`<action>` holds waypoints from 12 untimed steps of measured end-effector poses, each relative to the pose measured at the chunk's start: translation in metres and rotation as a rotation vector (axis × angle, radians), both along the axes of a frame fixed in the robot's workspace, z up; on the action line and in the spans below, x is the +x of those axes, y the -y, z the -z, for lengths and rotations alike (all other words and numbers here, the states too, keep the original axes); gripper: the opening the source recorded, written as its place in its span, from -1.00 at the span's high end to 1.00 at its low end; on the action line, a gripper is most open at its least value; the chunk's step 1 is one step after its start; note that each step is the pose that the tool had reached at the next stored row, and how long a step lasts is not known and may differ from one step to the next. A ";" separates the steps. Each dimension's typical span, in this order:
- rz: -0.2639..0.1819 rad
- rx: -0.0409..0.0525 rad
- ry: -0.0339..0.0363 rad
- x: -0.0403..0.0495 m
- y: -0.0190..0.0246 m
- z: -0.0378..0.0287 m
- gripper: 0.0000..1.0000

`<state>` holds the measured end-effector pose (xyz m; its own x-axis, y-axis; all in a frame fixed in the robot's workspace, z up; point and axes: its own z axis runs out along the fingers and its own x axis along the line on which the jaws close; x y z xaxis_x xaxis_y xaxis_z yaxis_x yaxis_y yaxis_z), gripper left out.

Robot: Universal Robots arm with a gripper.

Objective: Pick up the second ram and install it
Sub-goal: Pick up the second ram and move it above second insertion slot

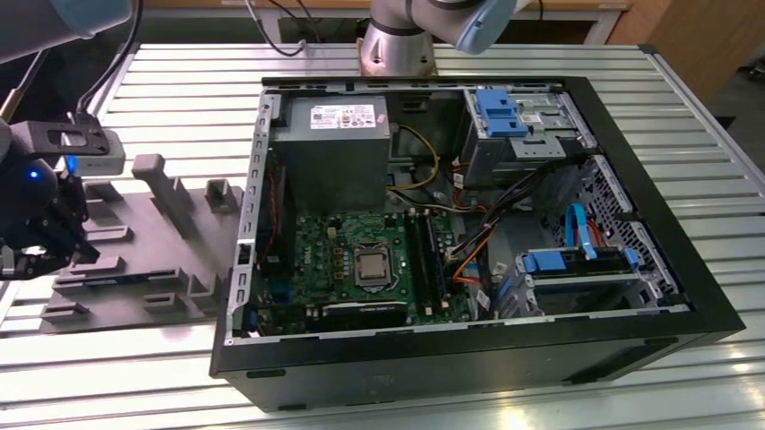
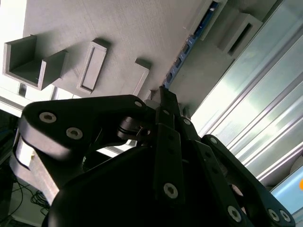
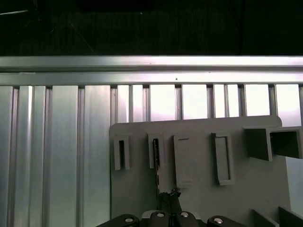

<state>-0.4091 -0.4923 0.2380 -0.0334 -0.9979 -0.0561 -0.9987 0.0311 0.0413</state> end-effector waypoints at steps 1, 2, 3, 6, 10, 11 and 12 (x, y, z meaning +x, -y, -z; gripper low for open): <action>0.000 -0.0001 -0.0001 0.0000 0.0002 0.0005 0.79; 0.000 -0.0001 -0.0001 0.0000 0.0003 0.0011 0.79; 0.000 -0.0003 -0.0001 0.0000 0.0004 0.0016 0.79; 0.000 0.0000 -0.0001 0.0001 0.0004 0.0035 0.79; 0.000 -0.0001 -0.0001 0.0006 0.0007 0.0052 0.79; 0.000 0.0000 0.0000 0.0007 0.0009 0.0056 0.79; 0.000 0.0000 0.0000 0.0008 0.0011 0.0059 0.79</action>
